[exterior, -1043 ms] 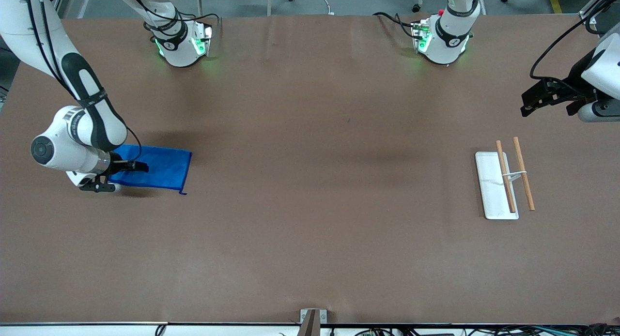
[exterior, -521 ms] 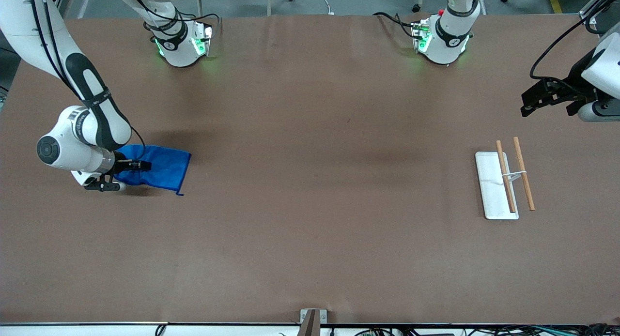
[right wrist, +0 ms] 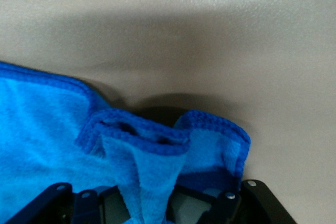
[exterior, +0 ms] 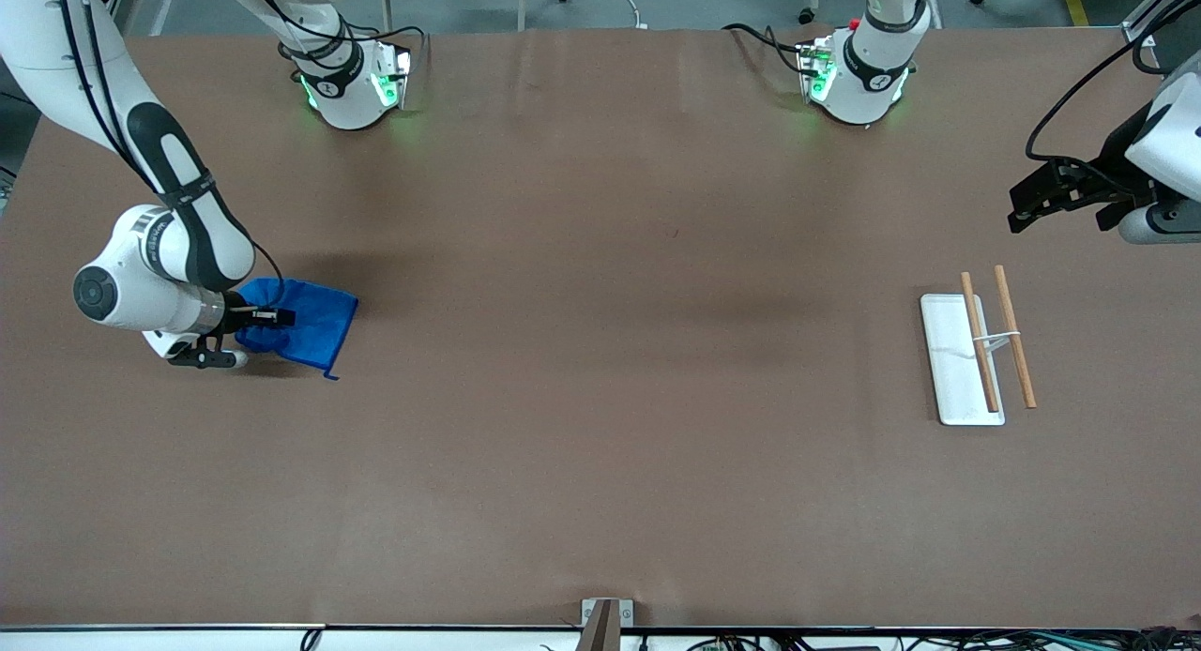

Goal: Right arm passes towel to left arm to hang
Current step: 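Lift the towel with the right gripper while the left gripper approaches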

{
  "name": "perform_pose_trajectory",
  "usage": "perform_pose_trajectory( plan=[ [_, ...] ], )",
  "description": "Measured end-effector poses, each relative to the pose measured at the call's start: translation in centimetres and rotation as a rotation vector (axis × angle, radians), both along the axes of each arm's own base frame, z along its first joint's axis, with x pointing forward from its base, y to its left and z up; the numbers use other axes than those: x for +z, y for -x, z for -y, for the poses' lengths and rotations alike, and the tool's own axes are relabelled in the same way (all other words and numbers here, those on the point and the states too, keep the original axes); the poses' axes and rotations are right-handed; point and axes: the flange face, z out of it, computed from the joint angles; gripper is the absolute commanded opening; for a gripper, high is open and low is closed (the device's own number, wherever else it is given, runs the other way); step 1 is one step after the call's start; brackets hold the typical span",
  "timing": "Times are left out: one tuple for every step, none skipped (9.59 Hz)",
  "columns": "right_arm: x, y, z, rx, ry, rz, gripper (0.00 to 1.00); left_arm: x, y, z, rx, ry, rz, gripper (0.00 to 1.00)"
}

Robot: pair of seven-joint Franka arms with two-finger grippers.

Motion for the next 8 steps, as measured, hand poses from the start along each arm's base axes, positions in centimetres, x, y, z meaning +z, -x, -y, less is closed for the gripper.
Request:
perform_pose_trajectory(
  plan=[
    [1.8,-0.9,-0.7,-0.014,-0.041,-0.035,0.0,-0.1,-0.1,0.2,-0.003,0.0,-0.002,1.0],
    [4.2,-2.0,-1.8,-0.046,-0.105,-0.052,0.0,-0.3,-0.2,0.4,-0.008,0.001,-0.005,1.0],
    [6.7,-3.0,-2.9,-0.074,-0.176,-0.067,0.0,-0.6,-0.3,0.9,-0.014,0.02,-0.009,1.0],
    [9.0,-3.9,-4.0,-0.098,-0.255,-0.084,0.0,-0.9,-0.4,1.8,-0.019,0.083,-0.021,1.0],
    [11.0,-4.7,-5.5,-0.121,-0.347,-0.099,0.0,-1.4,-0.6,2.7,-0.02,0.178,-0.043,1.0],
    [12.5,-5.4,-7.3,-0.146,-0.446,-0.105,0.0,-1.9,-0.9,3.6,-0.015,0.283,-0.065,1.0],
    [13.6,-5.9,-9.2,-0.175,-0.546,-0.107,0.0,-2.3,-1.3,4.3,-0.007,0.397,-0.087,1.0],
    [14.5,-6.2,-11.1,-0.2,-0.637,-0.109,0.0,-2.4,-1.6,4.9,0.003,0.503,-0.107,1.0]
  ],
)
